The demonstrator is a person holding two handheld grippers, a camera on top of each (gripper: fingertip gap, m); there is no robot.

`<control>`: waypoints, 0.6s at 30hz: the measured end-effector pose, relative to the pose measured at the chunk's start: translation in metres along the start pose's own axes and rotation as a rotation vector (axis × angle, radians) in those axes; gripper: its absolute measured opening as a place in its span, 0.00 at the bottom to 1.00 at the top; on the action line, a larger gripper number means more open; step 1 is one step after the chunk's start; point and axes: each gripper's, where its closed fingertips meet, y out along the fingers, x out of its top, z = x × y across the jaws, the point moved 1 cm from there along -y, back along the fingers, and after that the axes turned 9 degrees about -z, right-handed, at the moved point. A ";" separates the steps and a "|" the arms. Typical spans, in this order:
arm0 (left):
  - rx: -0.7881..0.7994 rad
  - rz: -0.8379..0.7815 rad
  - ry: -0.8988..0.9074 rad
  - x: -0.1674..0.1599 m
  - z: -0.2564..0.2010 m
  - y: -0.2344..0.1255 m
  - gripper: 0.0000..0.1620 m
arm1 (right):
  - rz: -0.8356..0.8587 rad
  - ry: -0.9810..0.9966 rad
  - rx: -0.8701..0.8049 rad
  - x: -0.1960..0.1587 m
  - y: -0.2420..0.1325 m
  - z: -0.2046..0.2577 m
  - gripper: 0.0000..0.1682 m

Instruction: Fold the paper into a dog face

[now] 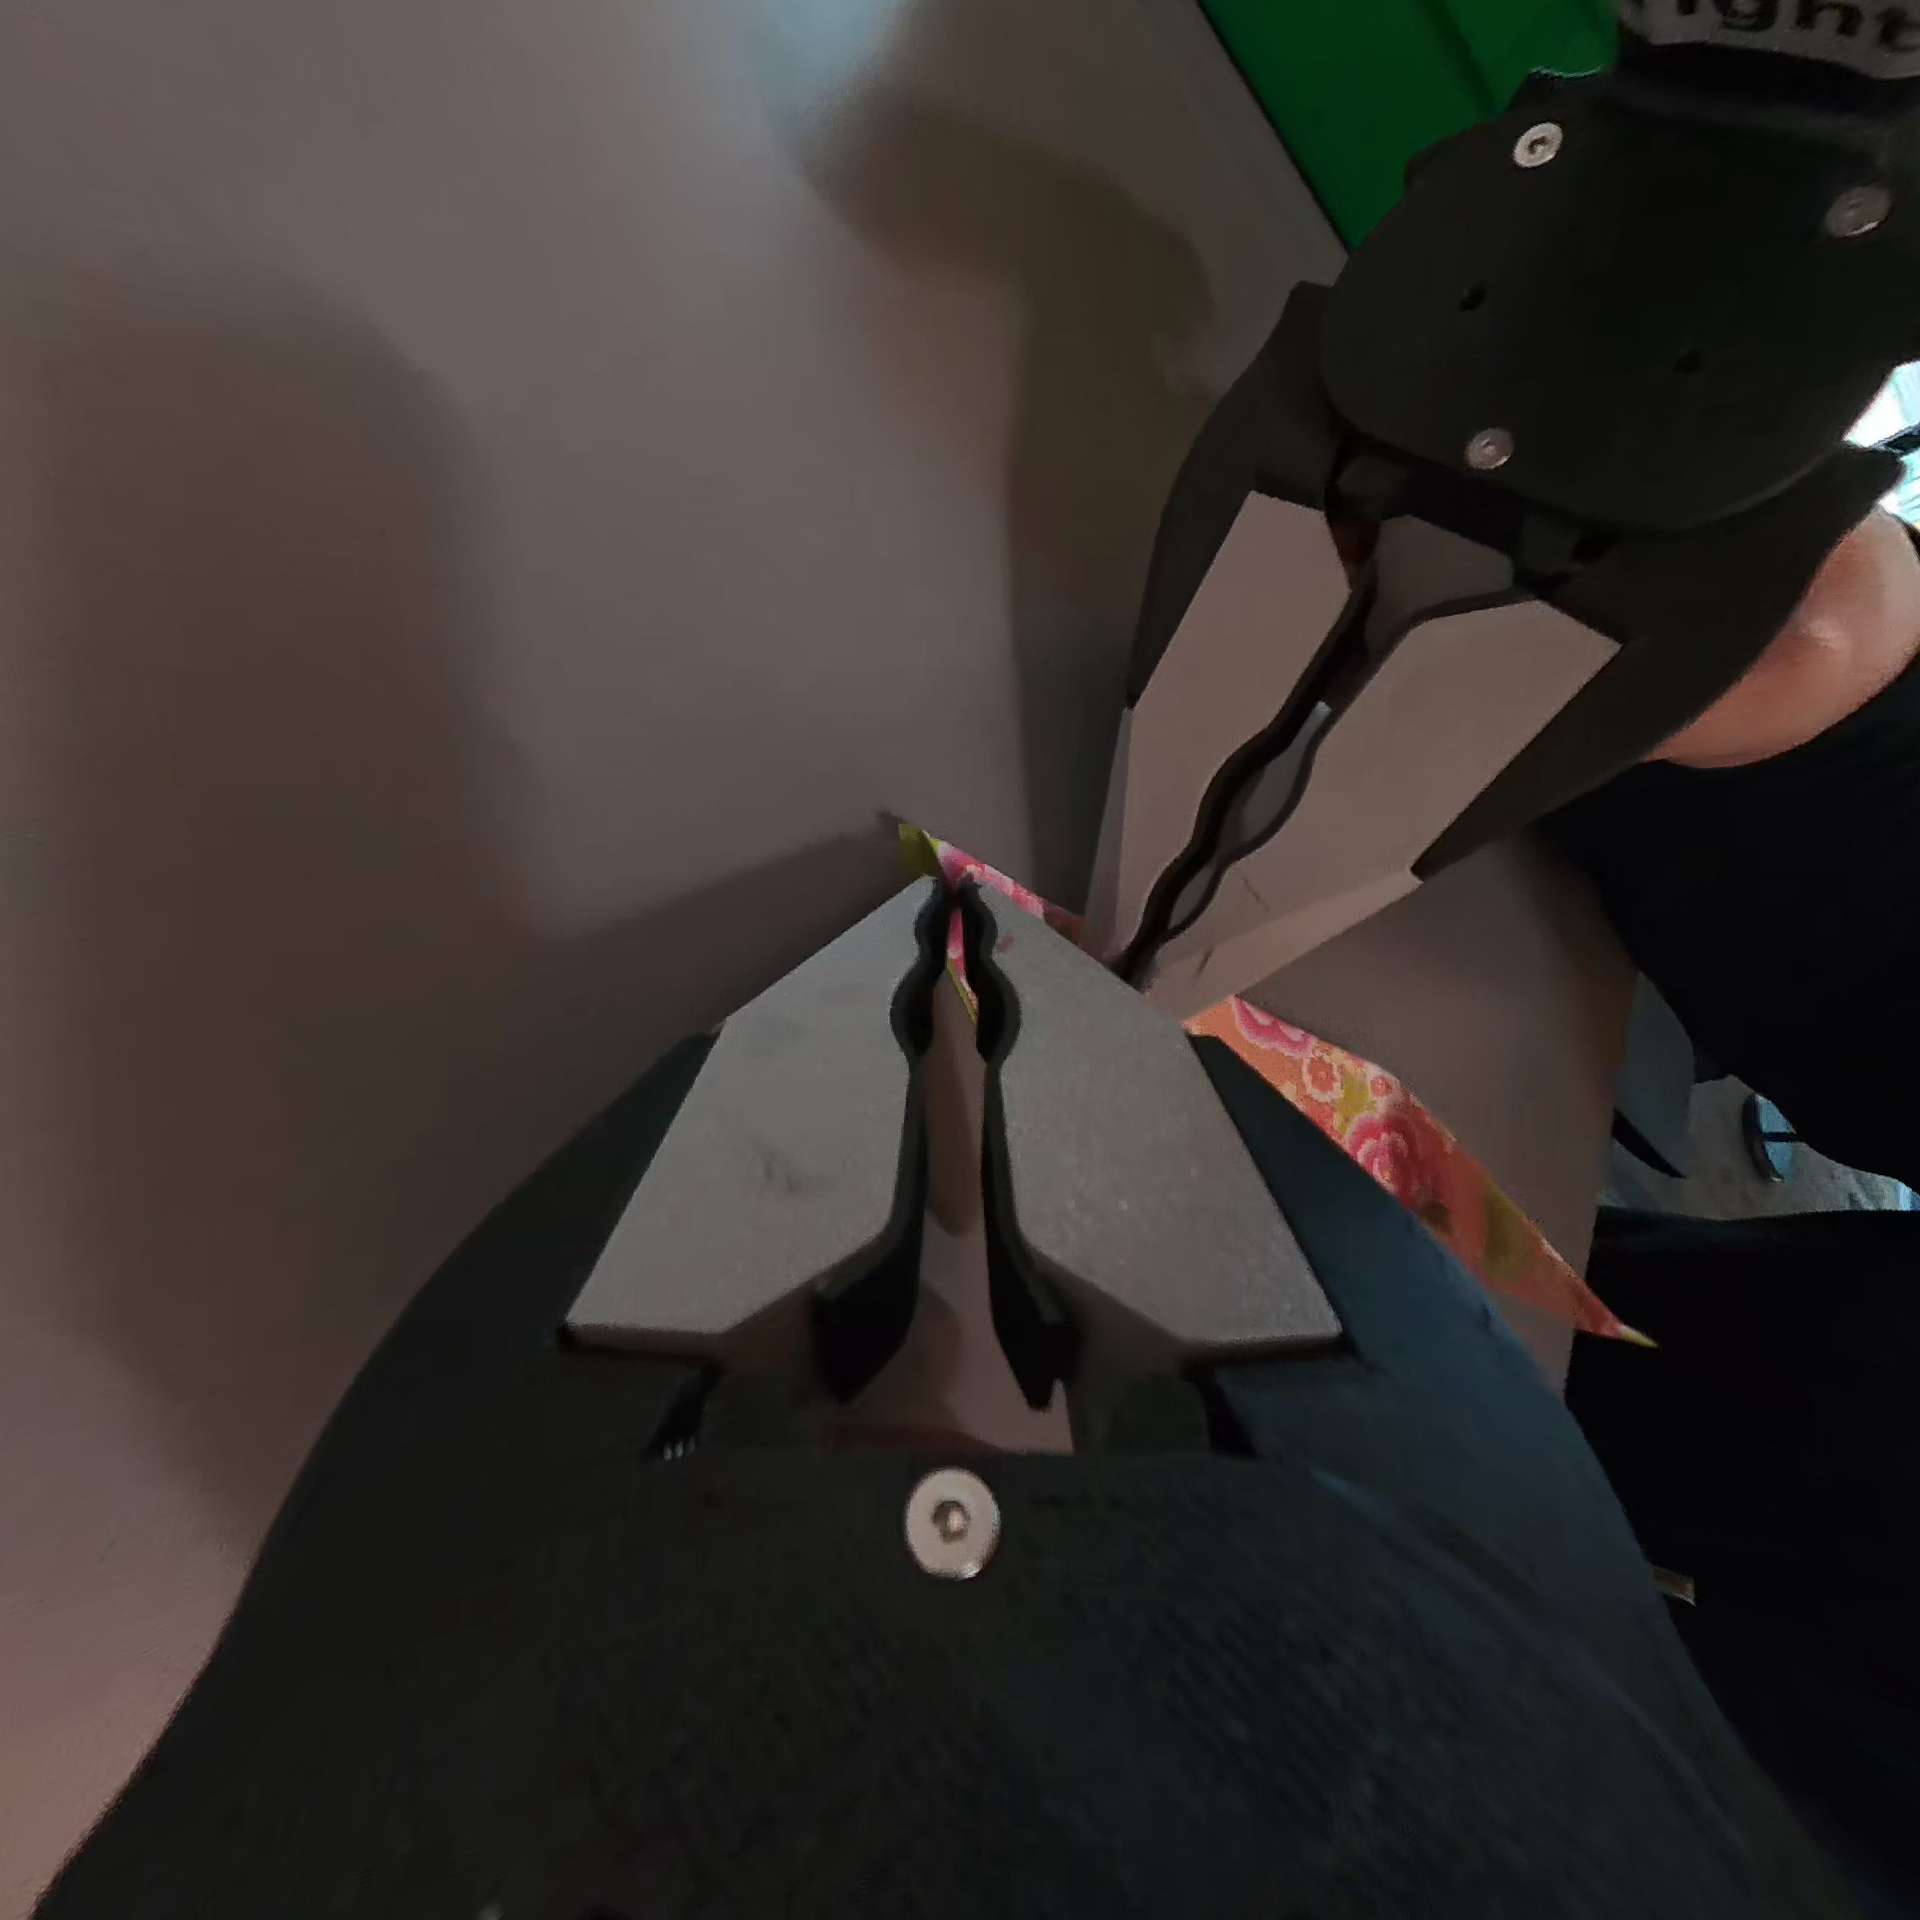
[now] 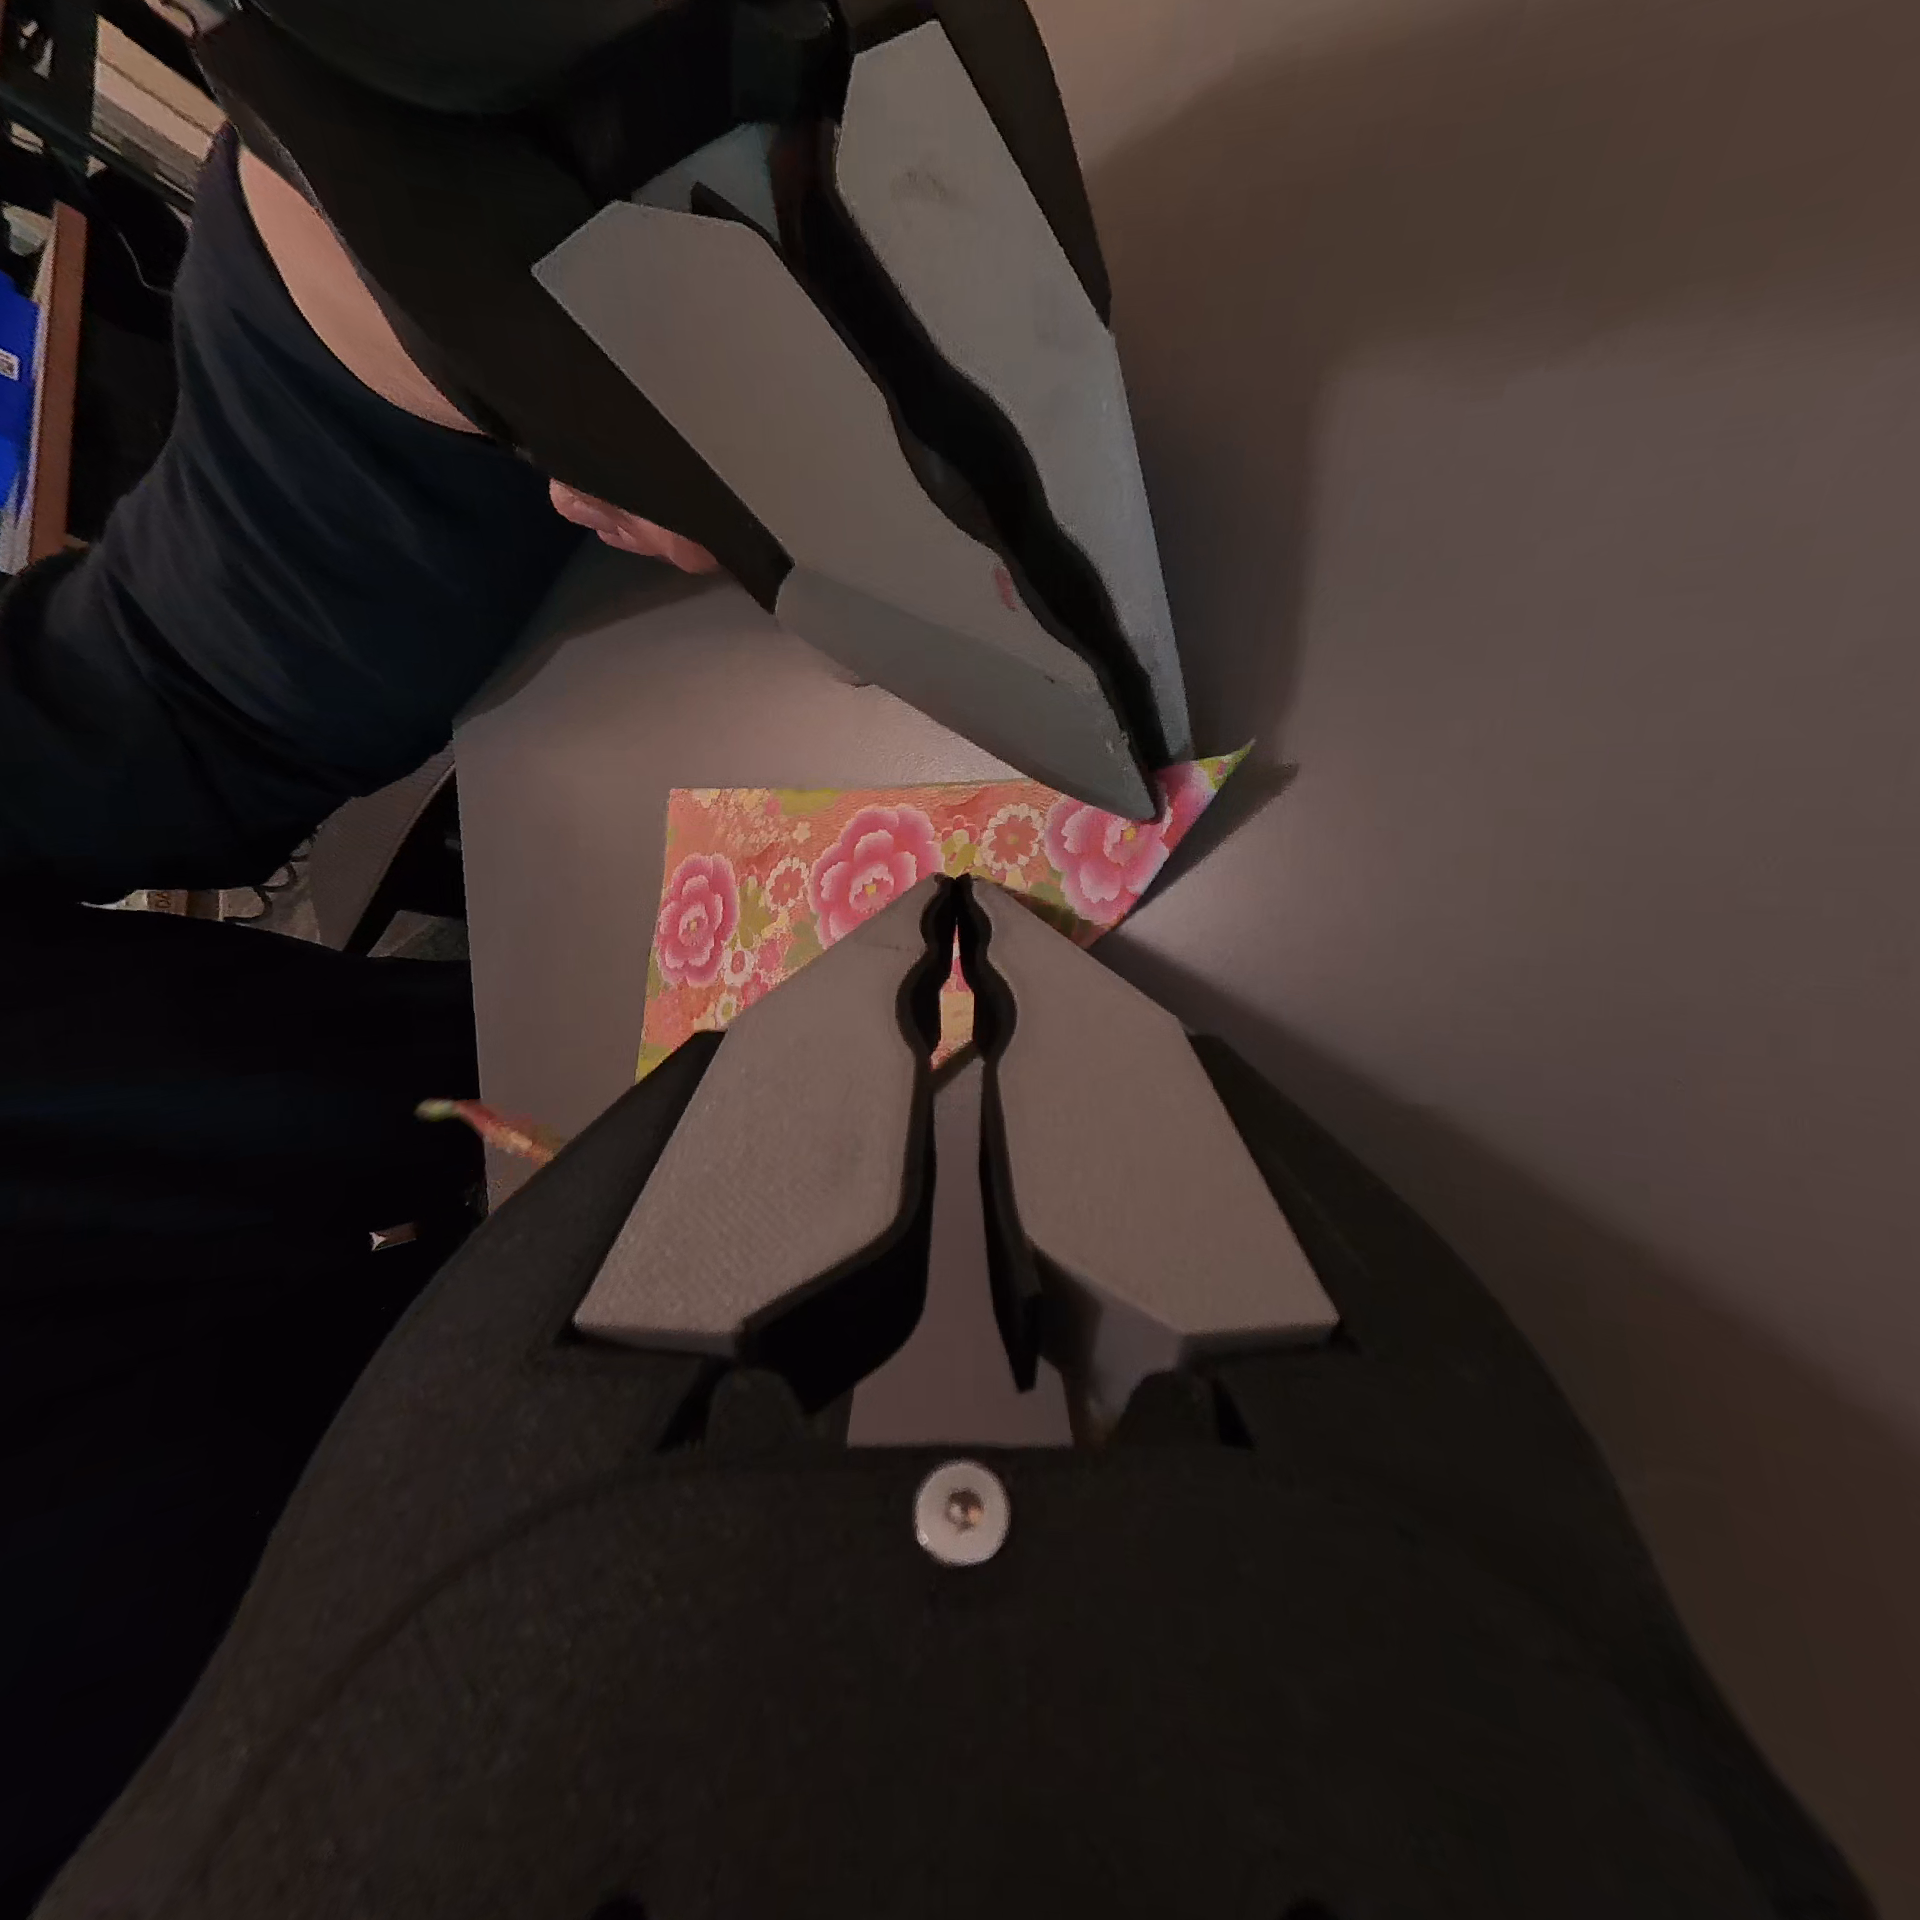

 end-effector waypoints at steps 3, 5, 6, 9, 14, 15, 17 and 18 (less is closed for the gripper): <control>-0.021 -0.004 0.002 0.001 -0.003 0.000 0.00 | 0.002 0.001 0.002 0.000 0.000 0.000 0.00; -0.038 -0.009 -0.003 0.002 -0.005 -0.001 0.00 | 0.002 0.002 0.003 -0.001 0.000 0.000 0.00; -0.042 -0.011 -0.001 0.002 -0.006 -0.002 0.00 | 0.003 0.002 0.003 -0.001 -0.001 0.000 0.00; -0.041 -0.020 0.018 0.004 -0.007 -0.003 0.00 | 0.003 0.002 -0.001 -0.001 -0.002 -0.001 0.00; -0.033 -0.064 0.084 0.012 -0.010 -0.010 0.00 | -0.008 -0.001 -0.037 0.001 -0.006 -0.008 0.00; -0.025 -0.070 0.103 0.013 -0.010 -0.010 0.00 | -0.012 0.000 -0.043 0.002 -0.008 -0.009 0.00; -0.004 -0.078 0.139 0.013 -0.009 -0.010 0.00 | -0.020 0.005 -0.050 0.002 -0.010 -0.012 0.00; 0.003 -0.079 0.154 0.013 -0.008 -0.010 0.00 | -0.024 0.009 -0.051 0.003 -0.011 -0.014 0.00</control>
